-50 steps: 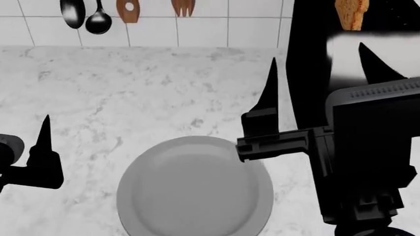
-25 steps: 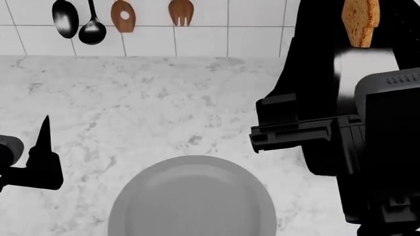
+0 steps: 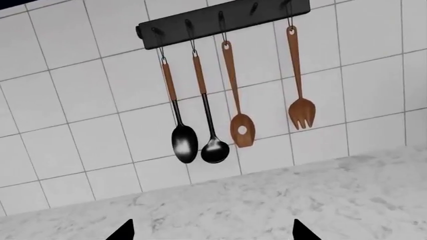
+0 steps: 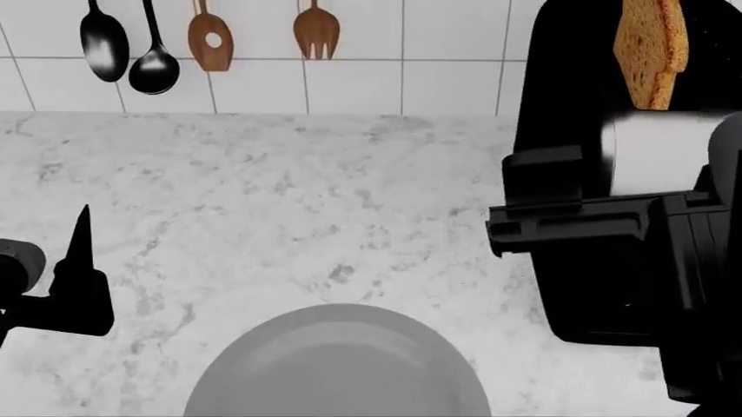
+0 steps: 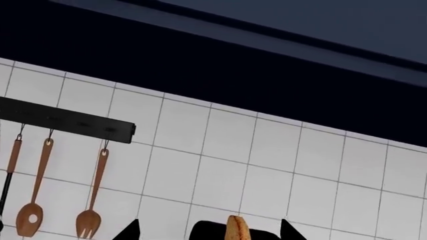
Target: Place the toasted item on a plate.
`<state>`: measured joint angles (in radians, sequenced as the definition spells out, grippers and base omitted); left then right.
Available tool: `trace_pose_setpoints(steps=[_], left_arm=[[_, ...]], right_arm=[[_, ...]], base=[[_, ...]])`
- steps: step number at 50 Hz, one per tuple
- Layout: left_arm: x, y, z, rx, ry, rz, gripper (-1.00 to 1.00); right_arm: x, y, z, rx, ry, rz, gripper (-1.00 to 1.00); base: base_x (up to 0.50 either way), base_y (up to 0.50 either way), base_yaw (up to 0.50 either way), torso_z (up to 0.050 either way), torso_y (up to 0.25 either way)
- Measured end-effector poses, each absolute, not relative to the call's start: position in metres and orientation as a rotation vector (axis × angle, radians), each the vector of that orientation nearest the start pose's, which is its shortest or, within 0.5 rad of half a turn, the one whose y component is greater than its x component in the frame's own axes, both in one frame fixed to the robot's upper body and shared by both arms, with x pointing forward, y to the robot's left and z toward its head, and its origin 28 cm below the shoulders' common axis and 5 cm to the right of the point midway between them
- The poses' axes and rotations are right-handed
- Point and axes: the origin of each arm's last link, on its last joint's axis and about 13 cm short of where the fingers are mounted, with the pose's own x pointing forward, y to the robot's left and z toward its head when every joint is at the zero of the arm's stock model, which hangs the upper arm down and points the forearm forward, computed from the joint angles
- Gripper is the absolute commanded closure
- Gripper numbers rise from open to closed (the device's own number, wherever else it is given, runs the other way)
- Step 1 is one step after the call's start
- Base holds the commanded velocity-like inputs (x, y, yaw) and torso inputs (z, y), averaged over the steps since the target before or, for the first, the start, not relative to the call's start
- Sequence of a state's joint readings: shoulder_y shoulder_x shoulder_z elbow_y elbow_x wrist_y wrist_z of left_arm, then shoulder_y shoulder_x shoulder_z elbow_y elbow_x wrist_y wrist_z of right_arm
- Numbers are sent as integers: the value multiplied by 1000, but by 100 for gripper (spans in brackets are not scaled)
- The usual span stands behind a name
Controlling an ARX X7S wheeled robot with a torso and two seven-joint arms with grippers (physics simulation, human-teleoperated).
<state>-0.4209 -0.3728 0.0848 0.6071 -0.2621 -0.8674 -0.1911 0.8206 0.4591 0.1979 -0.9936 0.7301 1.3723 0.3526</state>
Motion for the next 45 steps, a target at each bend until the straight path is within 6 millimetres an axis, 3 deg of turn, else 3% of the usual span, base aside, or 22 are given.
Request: trace_pose_setpoints(steps=[19,33,45], left_arm=[[246,247,176,211,-127,24,-100],[245,247,176,209,-127,19,-100],[245,247,177,208,-128,18,-100]], right_arm=[[207,-159,307,-245,-318,-102,-100],[238,-163,342,-211,-159,-115,-100],[265,-169,354,-134,-11,-142,-100]], base=[[0,0,0,0,0],[0,0,0,0,0],[0,0,0,0,0]])
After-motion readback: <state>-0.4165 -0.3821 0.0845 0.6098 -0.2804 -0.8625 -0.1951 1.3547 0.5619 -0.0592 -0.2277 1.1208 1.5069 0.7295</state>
